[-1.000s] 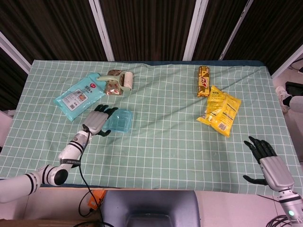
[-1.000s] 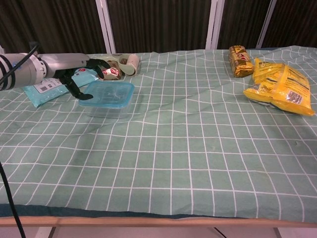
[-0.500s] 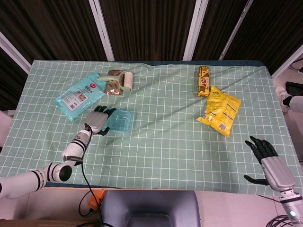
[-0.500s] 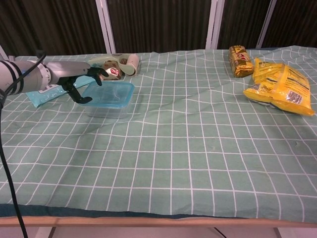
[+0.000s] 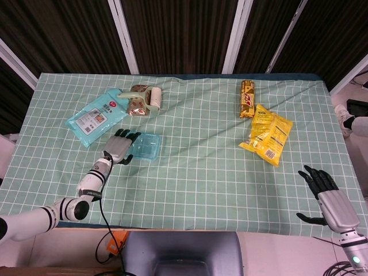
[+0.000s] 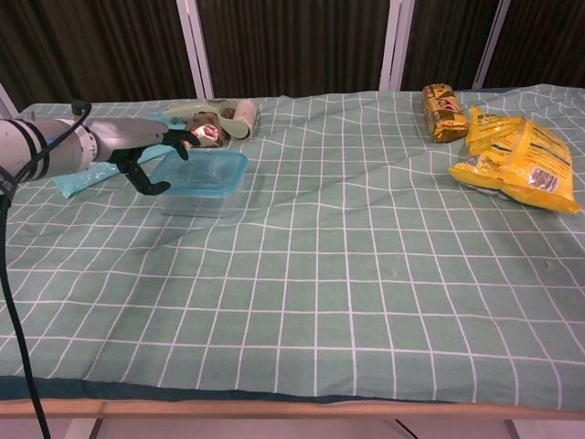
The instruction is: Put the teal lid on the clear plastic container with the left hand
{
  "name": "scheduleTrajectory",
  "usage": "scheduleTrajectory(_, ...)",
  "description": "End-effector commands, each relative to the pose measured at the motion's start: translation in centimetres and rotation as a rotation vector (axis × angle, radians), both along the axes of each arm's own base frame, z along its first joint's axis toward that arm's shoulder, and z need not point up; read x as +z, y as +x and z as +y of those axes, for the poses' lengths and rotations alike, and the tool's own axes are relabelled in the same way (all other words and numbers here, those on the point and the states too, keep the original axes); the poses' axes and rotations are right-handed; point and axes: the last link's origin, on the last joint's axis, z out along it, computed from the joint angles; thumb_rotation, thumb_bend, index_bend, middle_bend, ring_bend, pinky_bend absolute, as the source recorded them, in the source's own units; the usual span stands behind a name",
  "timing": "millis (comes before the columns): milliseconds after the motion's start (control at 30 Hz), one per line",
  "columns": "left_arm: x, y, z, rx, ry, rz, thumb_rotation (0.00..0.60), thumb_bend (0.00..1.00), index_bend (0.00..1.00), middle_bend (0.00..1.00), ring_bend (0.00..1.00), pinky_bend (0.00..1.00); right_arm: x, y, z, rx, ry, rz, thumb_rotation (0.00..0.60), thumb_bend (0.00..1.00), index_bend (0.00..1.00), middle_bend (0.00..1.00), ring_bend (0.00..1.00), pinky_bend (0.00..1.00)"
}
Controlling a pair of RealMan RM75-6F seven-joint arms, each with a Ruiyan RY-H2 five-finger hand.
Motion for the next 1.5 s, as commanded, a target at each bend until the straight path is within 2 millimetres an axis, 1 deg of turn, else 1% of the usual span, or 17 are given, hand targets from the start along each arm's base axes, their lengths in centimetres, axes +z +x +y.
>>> scheduleTrajectory(33, -0.1, -0.1, -0.1, 0.002, -0.005, 0.004, 0.6, 0.45, 0.0, 0.15, 0.0, 0.0, 0.0, 0.0, 0.0, -0.001, -0.001, 0.0, 0.6, 0.18, 0.0, 0.0, 0.0, 0.0)
scheduleTrajectory(633, -0.8, -0.9, -0.5, 0.013, -0.041, 0.037, 0.6, 0.45, 0.0, 0.18, 0.0, 0.0, -0.1, -0.1, 0.0, -0.001, 0.003, 0.004, 0.6, 0.18, 0.0, 0.0, 0.0, 0.0)
scheduleTrajectory(933, -1.1, -1.0, -0.6, 0.019, -0.054, 0.047, 0.6, 0.45, 0.0, 0.18, 0.0, 0.0, -0.1, 0.0, -0.1, -0.002, 0.004, 0.006, 0.6, 0.18, 0.0, 0.0, 0.0, 0.0)
scheduleTrajectory(1000, -0.9, -0.8, -0.5, 0.005, -0.037, 0.044, 0.6, 0.45, 0.0, 0.18, 0.0, 0.0, -0.1, 0.0, -0.1, -0.002, 0.003, 0.005, 0.6, 0.18, 0.0, 0.0, 0.0, 0.0)
scheduleTrajectory(1067, -0.5, -0.3, -0.3, -0.029, 0.01, 0.029, 0.6, 0.44, 0.0, 0.17, 0.0, 0.0, -0.1, 0.0, -0.1, -0.002, 0.001, 0.005, 0.6, 0.18, 0.0, 0.0, 0.0, 0.0)
scheduleTrajectory(1133, 0.5, 0.6, -0.1, -0.087, 0.086, -0.003, 0.6, 0.42, 0.0, 0.15, 0.0, 0.0, 0.0, 0.0, 0.0, -0.001, -0.001, 0.004, 0.6, 0.18, 0.0, 0.0, 0.0, 0.0)
scheduleTrajectory(1267, 2.9, 2.1, -0.6, -0.188, 0.196, -0.077, 0.6, 0.39, 0.0, 0.03, 0.0, 0.0, 0.0, 0.0, 0.0, 0.001, -0.003, 0.005, 0.6, 0.18, 0.0, 0.0, 0.0, 0.0)
scheduleTrajectory(1367, 5.0, 2.4, -2.2, -0.253, 0.245, -0.09, 0.6, 0.38, 0.0, 0.0, 0.0, 0.0, 0.1, 0.0, 0.1, 0.003, -0.004, 0.008, 0.6, 0.18, 0.0, 0.0, 0.0, 0.0)
scheduleTrajectory(1467, 7.0, 1.5, -5.6, -0.297, 0.276, -0.092, 0.6, 0.37, 0.0, 0.0, 0.0, 0.0, 0.0, -0.1, 0.2, 0.005, -0.005, 0.012, 0.6, 0.18, 0.0, 0.0, 0.0, 0.0)
scheduleTrajectory(1500, 7.7, 0.5, -7.4, -0.299, 0.281, -0.093, 0.6, 0.37, 0.0, 0.0, 0.0, 0.0, 0.0, 0.0, 0.3, 0.006, -0.004, 0.015, 0.6, 0.18, 0.0, 0.0, 0.0, 0.0)
